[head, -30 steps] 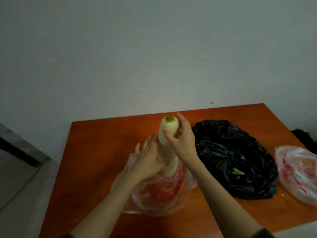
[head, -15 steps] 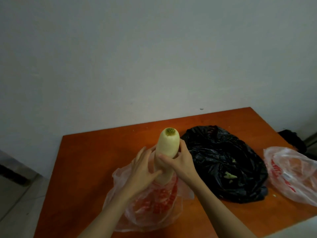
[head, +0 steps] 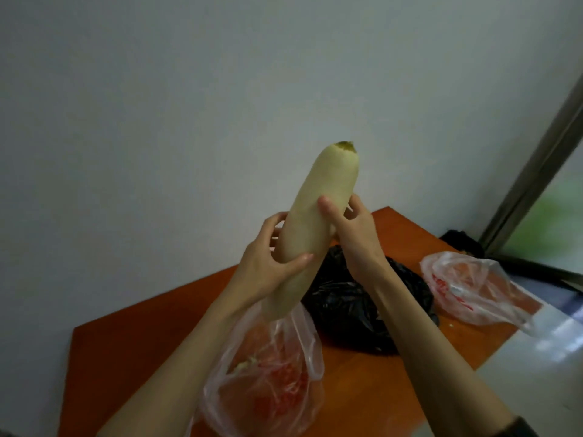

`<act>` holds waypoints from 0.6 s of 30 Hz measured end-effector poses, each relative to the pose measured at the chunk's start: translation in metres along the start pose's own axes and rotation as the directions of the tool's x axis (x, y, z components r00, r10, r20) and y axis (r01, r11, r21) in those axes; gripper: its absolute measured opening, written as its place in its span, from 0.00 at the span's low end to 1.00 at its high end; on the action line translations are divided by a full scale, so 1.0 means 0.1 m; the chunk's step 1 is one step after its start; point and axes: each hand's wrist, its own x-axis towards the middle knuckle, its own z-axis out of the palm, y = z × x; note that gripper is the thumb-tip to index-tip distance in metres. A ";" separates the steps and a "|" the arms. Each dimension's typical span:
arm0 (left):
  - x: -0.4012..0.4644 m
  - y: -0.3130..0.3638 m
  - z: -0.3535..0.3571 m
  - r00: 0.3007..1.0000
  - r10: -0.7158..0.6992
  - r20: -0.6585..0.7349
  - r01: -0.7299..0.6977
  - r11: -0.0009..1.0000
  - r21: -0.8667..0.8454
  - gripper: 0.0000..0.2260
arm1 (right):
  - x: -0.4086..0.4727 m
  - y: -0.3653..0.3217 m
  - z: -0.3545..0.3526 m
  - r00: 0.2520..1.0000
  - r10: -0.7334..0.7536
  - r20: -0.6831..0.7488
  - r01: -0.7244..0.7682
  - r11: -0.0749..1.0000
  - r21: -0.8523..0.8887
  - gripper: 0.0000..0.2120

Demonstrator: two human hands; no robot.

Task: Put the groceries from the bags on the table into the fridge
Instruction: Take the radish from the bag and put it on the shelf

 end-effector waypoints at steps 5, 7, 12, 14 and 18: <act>-0.05 0.27 0.47 0.990 -0.043 0.138 0.069 0.979 -0.190 0.34 | -0.38 -0.10 -0.65 0.999 0.049 -0.022 -0.049 0.998 -0.034 0.25; -0.01 0.45 0.73 0.982 -0.045 0.184 0.090 0.966 -0.243 0.34 | -0.61 -0.05 -1.07 0.990 0.112 -0.084 -0.112 0.994 0.001 0.22; 0.02 1.13 1.66 0.950 0.053 0.308 0.049 0.948 -0.314 0.34 | -1.35 -0.09 -2.09 0.984 0.164 -0.067 -0.174 0.965 -0.196 0.22; -0.09 1.47 2.15 0.927 0.113 0.358 0.025 0.933 -0.360 0.34 | -1.67 -0.24 -2.45 0.986 0.132 -0.103 -0.155 0.951 -0.266 0.22; -0.47 2.23 3.35 0.856 0.218 0.469 0.045 0.872 -0.487 0.33 | -2.37 -0.63 -3.41 0.957 0.035 -0.288 -0.143 0.921 -0.363 0.34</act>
